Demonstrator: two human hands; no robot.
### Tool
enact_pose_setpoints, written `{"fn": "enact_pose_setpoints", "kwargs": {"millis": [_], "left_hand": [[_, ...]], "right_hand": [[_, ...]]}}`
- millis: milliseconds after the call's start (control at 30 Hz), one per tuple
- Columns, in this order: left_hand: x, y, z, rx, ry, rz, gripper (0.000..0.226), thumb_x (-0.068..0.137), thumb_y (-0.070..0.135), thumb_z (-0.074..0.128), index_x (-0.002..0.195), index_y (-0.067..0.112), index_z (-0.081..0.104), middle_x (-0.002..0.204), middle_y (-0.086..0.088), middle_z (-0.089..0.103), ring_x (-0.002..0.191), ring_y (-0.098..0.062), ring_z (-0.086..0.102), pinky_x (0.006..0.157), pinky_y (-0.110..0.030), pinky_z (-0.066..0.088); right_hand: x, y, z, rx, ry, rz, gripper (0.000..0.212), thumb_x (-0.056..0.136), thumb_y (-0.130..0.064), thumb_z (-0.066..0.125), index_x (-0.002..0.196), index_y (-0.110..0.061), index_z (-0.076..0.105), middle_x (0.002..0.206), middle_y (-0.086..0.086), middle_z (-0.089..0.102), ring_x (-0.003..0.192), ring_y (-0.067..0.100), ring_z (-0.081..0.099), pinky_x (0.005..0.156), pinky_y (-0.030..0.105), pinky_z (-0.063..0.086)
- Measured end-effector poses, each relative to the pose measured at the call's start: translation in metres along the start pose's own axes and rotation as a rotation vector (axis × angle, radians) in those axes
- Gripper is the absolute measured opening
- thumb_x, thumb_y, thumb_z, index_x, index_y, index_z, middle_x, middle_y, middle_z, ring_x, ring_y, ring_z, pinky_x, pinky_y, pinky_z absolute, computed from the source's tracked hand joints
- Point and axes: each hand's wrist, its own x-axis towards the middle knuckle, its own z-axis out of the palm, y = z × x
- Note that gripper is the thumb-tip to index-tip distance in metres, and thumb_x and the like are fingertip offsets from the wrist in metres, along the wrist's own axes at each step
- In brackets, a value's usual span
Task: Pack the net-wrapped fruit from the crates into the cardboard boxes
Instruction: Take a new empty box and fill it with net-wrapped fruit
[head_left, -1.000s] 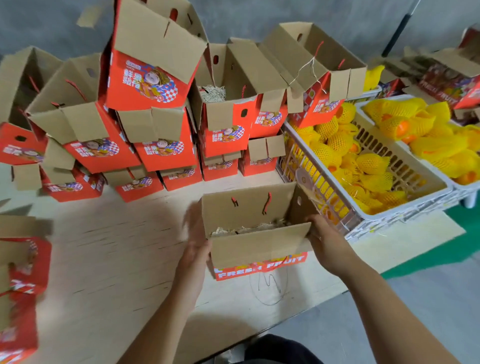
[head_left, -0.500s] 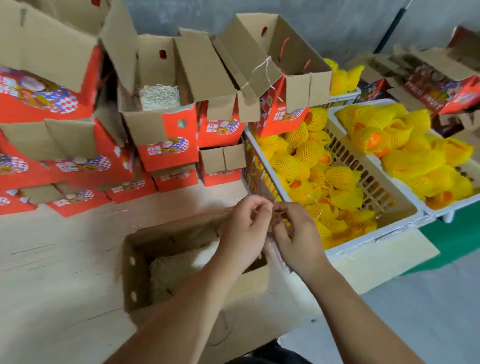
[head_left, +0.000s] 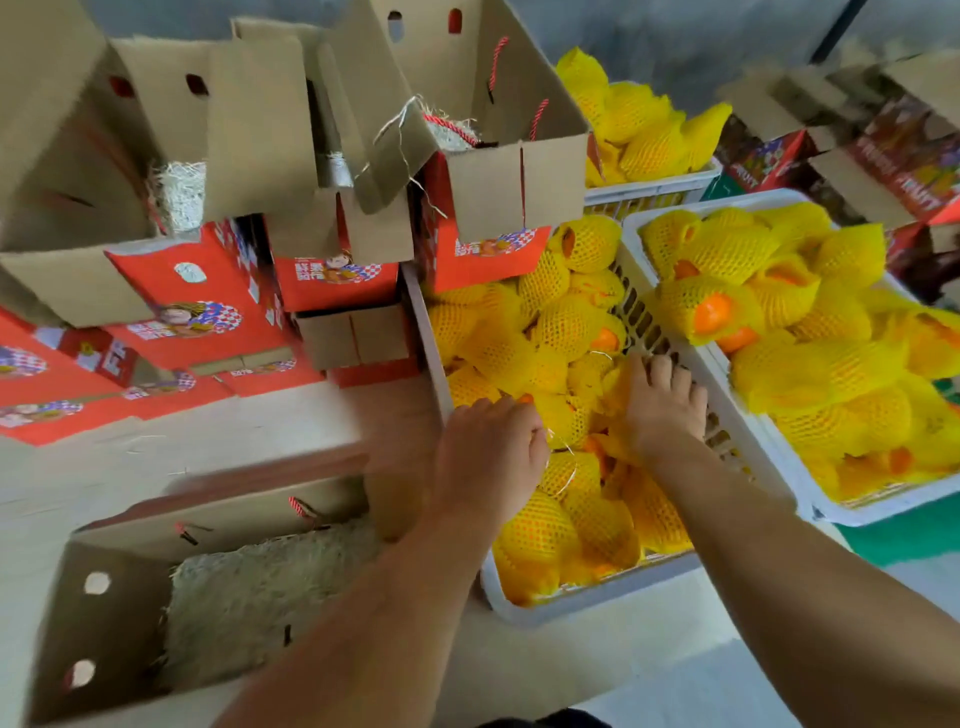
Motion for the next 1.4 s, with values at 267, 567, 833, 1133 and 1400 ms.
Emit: {"fn": "enact_pose_setpoints", "kwargs": {"millis": [267, 567, 833, 1133, 1400], "left_hand": [[0.006, 0.003, 0.005, 0.103, -0.035, -0.039, 0.037, 0.100, 0.056, 0.043, 0.117, 0.030, 0.064, 0.103, 0.009, 0.070, 0.100, -0.019, 0.063, 0.083, -0.039, 0.041], [0.004, 0.006, -0.010, -0.200, 0.000, -0.198, 0.091, 0.084, 0.093, 0.015, 0.138, 0.029, 0.049, 0.099, -0.005, 0.074, 0.095, -0.033, 0.068, 0.077, -0.041, 0.051], [-0.004, 0.004, -0.007, -0.623, 0.174, -0.303, 0.083, 0.077, 0.079, 0.064, 0.140, 0.036, 0.032, 0.134, 0.008, 0.057, 0.119, -0.020, 0.062, 0.092, -0.049, 0.056], [0.000, 0.003, -0.003, -0.551, 0.200, -0.247, 0.087, 0.086, 0.072, 0.063, 0.151, 0.025, 0.030, 0.147, 0.003, 0.047, 0.133, -0.019, 0.052, 0.102, -0.047, 0.052], [-0.001, 0.000, -0.003, -0.653, 0.236, -0.269, 0.086, 0.085, 0.077, 0.062, 0.151, 0.033, 0.028, 0.146, 0.008, 0.051, 0.130, -0.016, 0.056, 0.101, -0.043, 0.054]], "right_hand": [[0.001, 0.000, -0.002, 0.348, 0.055, 0.051, 0.079, 0.075, -0.041, 0.082, 0.133, -0.023, 0.031, 0.139, 0.012, 0.048, 0.128, 0.040, 0.046, 0.104, 0.054, 0.037], [-0.065, -0.045, -0.029, 2.251, -0.756, -0.091, 0.062, 0.089, -0.030, 0.055, 0.148, -0.012, 0.048, 0.141, 0.013, 0.061, 0.133, 0.023, 0.056, 0.114, 0.038, 0.041], [-0.018, -0.058, -0.016, 1.238, -0.124, -0.077, 0.033, 0.100, -0.021, 0.057, 0.132, -0.014, 0.062, 0.131, 0.017, 0.065, 0.104, 0.025, 0.063, 0.088, 0.035, 0.050], [-0.012, -0.077, 0.041, 0.460, -0.119, -0.175, 0.067, 0.089, -0.047, 0.064, 0.143, -0.021, 0.035, 0.137, 0.009, 0.031, 0.130, 0.037, 0.035, 0.108, 0.046, 0.036], [-0.025, -0.050, -0.008, 1.236, -0.023, -0.071, 0.075, 0.075, -0.038, 0.088, 0.135, -0.023, 0.046, 0.112, 0.003, 0.068, 0.102, 0.024, 0.067, 0.083, 0.039, 0.054]]}}
